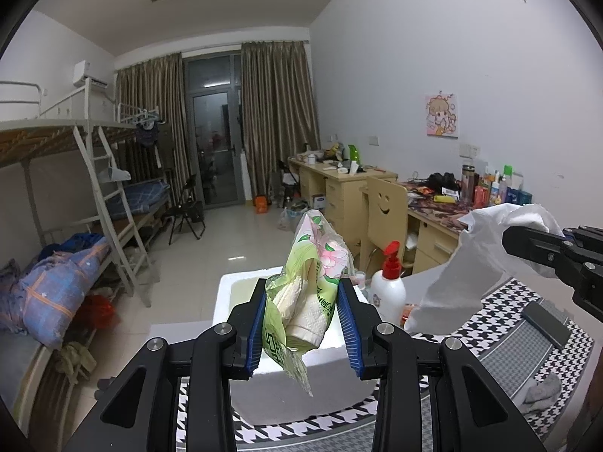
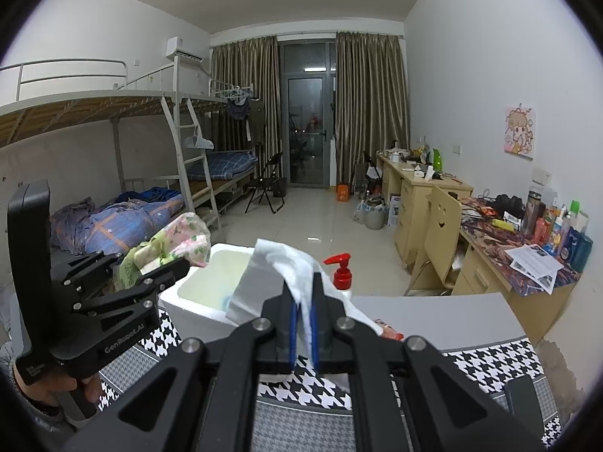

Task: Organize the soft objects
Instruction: 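Carry tissue pack in left tool toward foam box while right tool carries white tissue, then open left tool to drop tissue pack into white foam box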

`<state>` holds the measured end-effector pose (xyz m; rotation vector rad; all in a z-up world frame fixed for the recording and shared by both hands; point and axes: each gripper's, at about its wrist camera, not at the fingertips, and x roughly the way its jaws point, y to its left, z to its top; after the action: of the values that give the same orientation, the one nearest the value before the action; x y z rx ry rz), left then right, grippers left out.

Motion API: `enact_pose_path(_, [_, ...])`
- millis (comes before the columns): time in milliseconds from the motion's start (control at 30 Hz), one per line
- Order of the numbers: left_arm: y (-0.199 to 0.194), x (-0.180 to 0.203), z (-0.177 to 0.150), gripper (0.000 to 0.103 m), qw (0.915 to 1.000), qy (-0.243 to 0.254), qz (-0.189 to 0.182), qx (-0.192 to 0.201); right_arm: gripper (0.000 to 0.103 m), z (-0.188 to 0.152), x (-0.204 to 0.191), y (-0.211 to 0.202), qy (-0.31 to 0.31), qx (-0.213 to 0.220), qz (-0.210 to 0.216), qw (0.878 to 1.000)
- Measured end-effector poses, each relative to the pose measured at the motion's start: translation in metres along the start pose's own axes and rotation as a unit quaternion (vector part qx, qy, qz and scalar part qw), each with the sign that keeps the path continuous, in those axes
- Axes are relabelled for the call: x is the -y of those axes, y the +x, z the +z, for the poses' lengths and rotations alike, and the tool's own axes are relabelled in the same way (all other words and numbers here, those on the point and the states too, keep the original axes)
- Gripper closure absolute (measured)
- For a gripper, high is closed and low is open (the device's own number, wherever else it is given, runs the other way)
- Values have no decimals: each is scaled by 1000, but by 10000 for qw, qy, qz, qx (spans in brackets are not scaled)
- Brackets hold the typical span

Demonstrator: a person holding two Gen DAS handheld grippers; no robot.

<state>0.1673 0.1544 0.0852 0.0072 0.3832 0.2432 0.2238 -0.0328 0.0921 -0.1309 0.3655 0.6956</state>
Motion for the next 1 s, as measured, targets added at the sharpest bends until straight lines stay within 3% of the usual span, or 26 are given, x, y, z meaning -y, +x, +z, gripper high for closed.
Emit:
enact_pose_path(600, [31,-17,8,66,9995,-126,278,-130,95,24,-17,26,-69,-3,1,10000])
enact_pose_path(1000, [64,-23,3,66,9985,-208,217,-448,95,31,-19,48,-80,-97,-10,9999])
